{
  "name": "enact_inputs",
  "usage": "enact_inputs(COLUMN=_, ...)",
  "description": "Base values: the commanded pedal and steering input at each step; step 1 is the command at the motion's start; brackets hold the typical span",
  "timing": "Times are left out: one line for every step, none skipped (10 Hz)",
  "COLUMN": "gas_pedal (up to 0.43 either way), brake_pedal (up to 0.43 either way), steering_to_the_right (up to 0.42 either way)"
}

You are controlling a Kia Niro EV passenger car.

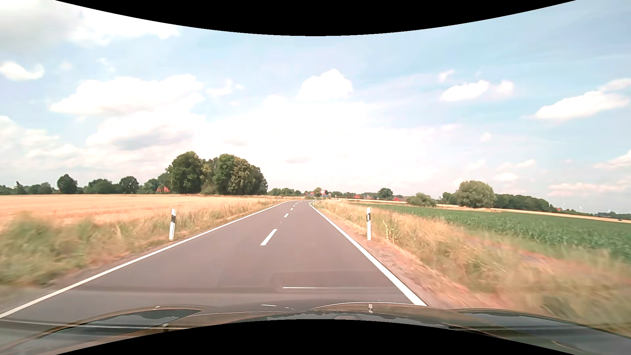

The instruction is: Follow the waypoints while adhering to traffic rules and regulations

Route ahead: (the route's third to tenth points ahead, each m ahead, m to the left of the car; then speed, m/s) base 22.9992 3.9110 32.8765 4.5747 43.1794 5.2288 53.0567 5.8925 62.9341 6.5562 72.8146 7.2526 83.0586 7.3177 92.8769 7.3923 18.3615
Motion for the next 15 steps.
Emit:
enact_inputs(gas_pedal=0.0, brake_pedal=0.0, steering_to_the_right=-0.03)
enact_inputs(gas_pedal=0.039, brake_pedal=0.0, steering_to_the_right=-0.03)
enact_inputs(gas_pedal=0.079, brake_pedal=0.0, steering_to_the_right=-0.03)
enact_inputs(gas_pedal=0.087, brake_pedal=0.0, steering_to_the_right=-0.029)
enact_inputs(gas_pedal=0.087, brake_pedal=0.0, steering_to_the_right=-0.028)
enact_inputs(gas_pedal=0.087, brake_pedal=0.0, steering_to_the_right=-0.023)
enact_inputs(gas_pedal=0.087, brake_pedal=0.0, steering_to_the_right=-0.017)
enact_inputs(gas_pedal=0.138, brake_pedal=0.0, steering_to_the_right=-0.011)
enact_inputs(gas_pedal=0.15, brake_pedal=0.0, steering_to_the_right=-0.01)
enact_inputs(gas_pedal=0.15, brake_pedal=0.0, steering_to_the_right=-0.01)
enact_inputs(gas_pedal=0.169, brake_pedal=0.0, steering_to_the_right=-0.01)
enact_inputs(gas_pedal=0.169, brake_pedal=0.0, steering_to_the_right=-0.009)
enact_inputs(gas_pedal=0.169, brake_pedal=0.0, steering_to_the_right=-0.003)
enact_inputs(gas_pedal=0.177, brake_pedal=0.0, steering_to_the_right=0.0)
enact_inputs(gas_pedal=0.209, brake_pedal=0.0, steering_to_the_right=0.001)
